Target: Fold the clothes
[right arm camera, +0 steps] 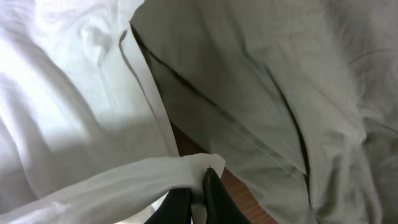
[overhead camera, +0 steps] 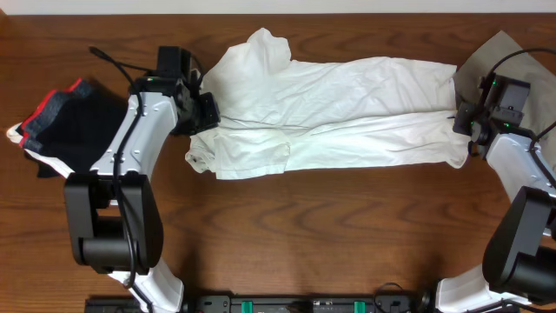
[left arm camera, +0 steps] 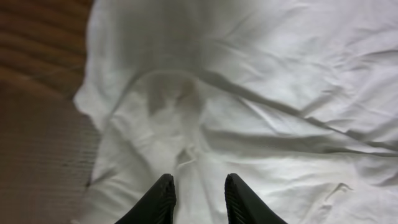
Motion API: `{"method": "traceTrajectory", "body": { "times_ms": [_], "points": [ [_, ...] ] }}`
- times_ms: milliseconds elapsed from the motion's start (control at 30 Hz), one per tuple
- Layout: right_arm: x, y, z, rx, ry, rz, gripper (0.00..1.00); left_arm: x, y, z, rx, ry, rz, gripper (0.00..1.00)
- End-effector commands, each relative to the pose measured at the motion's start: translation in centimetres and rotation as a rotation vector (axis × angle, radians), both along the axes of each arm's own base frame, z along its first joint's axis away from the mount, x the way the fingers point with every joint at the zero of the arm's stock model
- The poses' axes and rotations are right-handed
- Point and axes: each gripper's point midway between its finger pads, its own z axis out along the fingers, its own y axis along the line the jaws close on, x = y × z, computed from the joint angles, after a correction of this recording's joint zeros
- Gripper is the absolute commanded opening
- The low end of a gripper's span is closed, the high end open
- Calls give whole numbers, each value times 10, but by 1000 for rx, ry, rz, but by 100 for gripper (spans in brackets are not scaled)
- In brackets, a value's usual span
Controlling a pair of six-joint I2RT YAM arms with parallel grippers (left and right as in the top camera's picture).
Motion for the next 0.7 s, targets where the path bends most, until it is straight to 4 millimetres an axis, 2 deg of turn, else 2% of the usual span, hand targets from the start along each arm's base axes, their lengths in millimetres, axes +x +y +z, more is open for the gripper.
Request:
{"method": "traceTrajectory", "body": {
  "times_ms": [0, 333, 367, 400, 667],
  "points": [
    [2, -2, 7, 9, -19, -14, 7, 2, -5, -2, -15, 0, -2, 30],
    [-2, -1, 4, 15, 2, -14, 7, 6, -3, -11, -1, -22, 2, 31],
    [-2, -1, 4, 15, 3, -14, 7, 7, -3, -13, -2, -20, 2, 36],
    [-2, -1, 4, 15, 3, -14, 7, 7, -3, -16, -1, -17, 2, 36],
    [-4, 0, 2, 16, 15, -12, 7, 11, 0, -41, 16, 13, 8, 36]
  ]
}}
